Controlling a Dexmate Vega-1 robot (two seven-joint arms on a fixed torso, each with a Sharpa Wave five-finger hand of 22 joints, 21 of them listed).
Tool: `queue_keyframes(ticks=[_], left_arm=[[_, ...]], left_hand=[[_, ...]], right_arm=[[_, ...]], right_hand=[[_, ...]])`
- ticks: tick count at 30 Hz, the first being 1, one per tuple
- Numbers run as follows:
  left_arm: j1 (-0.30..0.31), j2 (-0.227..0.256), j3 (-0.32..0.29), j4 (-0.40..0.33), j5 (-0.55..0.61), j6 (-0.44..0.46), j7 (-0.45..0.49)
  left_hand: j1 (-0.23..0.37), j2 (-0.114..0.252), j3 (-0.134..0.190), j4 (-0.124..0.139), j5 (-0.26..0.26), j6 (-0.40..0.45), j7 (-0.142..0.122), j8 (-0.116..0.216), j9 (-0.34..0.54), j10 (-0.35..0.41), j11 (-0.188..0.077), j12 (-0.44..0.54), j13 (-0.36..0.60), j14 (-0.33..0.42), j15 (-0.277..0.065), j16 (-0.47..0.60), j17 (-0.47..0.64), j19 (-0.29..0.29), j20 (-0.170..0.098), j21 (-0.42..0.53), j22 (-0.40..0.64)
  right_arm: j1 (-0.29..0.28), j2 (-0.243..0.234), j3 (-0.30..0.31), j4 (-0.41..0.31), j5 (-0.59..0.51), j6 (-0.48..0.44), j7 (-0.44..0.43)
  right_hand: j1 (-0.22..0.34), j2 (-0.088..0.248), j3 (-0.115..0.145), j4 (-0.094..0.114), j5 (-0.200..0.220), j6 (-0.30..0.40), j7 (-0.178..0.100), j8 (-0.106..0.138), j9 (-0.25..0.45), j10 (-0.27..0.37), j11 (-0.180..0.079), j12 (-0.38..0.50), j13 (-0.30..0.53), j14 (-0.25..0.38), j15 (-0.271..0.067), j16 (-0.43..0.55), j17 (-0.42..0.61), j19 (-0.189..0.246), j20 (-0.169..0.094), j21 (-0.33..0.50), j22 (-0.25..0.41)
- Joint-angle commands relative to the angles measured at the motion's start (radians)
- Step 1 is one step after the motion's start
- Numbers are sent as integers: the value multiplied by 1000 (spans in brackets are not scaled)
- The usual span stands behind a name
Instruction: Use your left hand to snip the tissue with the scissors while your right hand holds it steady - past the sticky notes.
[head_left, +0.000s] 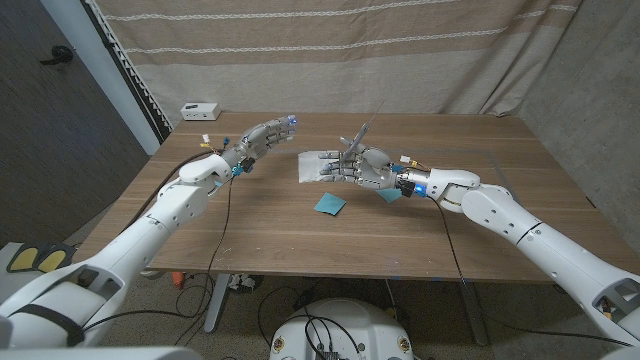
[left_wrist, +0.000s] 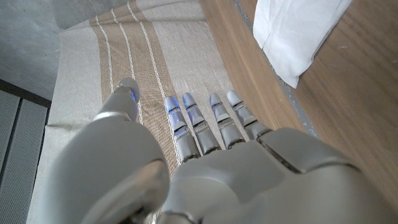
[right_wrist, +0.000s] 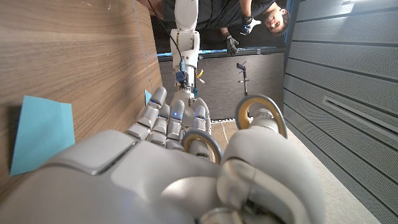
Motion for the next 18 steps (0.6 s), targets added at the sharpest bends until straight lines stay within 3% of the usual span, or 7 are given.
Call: queue_keyframes(ticks=[1, 10, 12, 14, 18], left_arm=[[-31, 22, 43, 14, 84, -17, 7], [-43, 40, 71, 12, 163, -45, 23], [-43, 46, 79, 7, 202, -68, 44], [-19, 43, 75, -15, 252, -111, 119], [-8, 36, 73, -16, 281, -146, 155]], left_hand=[[-5, -4, -3, -6, -2, -2, 12, 4, 5, -8, 10, 1, 5, -17, -91, -7, 0, 0, -6, -8, -1], [-4, -5, -4, -7, -3, -6, 22, 3, 5, -19, 16, -2, 6, -37, -87, -13, -3, -10, 1, -18, -6], [1, -6, -5, -11, -4, -35, 10, -7, 5, -48, 12, -10, 6, -63, -77, -19, -7, -20, 2, -31, -11], [7, -6, -3, -14, -3, -45, 4, -9, 5, -55, 8, -12, 6, -69, -82, -19, -8, -22, 3, -36, -13], [21, -3, 1, -19, -1, -45, -4, -6, 5, -47, -3, -6, 6, -68, -93, -16, -11, -21, 8, -42, -16]], right_arm=[[-6, -3, 7, 1, 8, -2, 9], [-14, -7, 11, -8, 9, -1, 2], [-14, -8, 10, -8, 9, -1, 3], [-14, -9, 12, -8, 14, -6, 3], [-14, -9, 12, -6, 14, -6, 4]], right_hand=[[-3, -9, -3, 4, -5, -31, 84, -3, 2, -3, 6, 6, 5, 3, 4, -1, 5, -6, 2, 8, 1], [-7, -11, -4, 5, -7, -28, 84, -4, 3, -3, 6, 12, 11, 6, 4, -2, 7, -3, 1, 9, 1], [-8, -11, -4, 5, -8, -26, 84, -5, 3, -3, 7, 14, 13, 9, 3, -1, 7, -3, 1, 9, 0], [-9, -11, -3, 5, -9, -27, 84, -6, 4, -2, 7, 16, 15, 9, 5, -1, 8, -2, 1, 10, 0], [-10, -12, -3, 5, -10, -26, 85, -7, 4, -3, 7, 18, 18, 11, 3, -1, 8, -1, 2, 11, 0]])
